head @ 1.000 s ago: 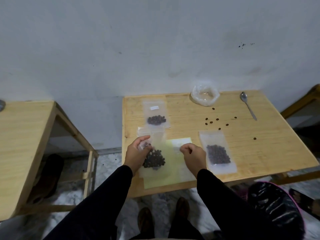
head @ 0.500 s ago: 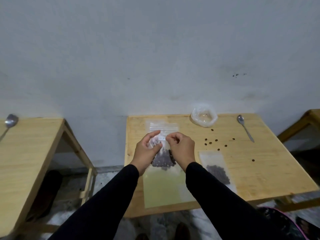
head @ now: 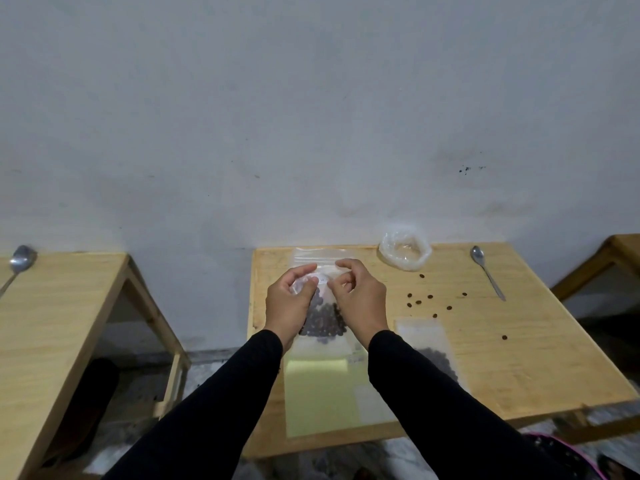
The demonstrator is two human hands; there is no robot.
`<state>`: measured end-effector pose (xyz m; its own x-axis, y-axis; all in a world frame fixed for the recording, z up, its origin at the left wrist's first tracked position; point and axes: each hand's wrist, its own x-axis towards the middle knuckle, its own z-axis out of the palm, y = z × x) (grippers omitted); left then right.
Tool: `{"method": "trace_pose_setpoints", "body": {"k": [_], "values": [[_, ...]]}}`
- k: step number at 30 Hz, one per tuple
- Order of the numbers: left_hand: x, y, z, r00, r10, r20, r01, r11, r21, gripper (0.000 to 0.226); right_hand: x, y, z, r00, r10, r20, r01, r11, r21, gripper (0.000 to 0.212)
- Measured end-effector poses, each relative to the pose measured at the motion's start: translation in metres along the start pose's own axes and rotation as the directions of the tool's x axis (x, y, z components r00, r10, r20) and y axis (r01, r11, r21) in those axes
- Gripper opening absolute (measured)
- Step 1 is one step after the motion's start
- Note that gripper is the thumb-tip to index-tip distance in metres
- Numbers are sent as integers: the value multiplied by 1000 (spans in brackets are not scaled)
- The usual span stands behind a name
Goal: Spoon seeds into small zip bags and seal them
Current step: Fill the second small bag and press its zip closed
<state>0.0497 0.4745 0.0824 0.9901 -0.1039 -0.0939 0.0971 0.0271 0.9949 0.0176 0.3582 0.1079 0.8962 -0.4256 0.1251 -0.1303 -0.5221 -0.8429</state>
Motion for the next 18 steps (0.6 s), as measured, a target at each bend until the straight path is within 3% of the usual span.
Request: {"method": "trace_pose_setpoints", "body": {"k": [3,7,11,18], "values": [[5,3,1,998,-31,-60,30,999,-19,20,-2,2,2,999,-22,-38,21,1000,-21,18],[7,7,0,997,-29,-70,27,999,-29,20,-4,2,4,999,29,-34,-26,996,82,9],[5,6,2,999,28,-18,-28,1000,1,21,-2,-1,6,993,105,51,-112,977,183,5],[2,4,-5,996,46,70,-48,998,34,22,2,-1,9,976,212,43,-211,897,388,7]]}}
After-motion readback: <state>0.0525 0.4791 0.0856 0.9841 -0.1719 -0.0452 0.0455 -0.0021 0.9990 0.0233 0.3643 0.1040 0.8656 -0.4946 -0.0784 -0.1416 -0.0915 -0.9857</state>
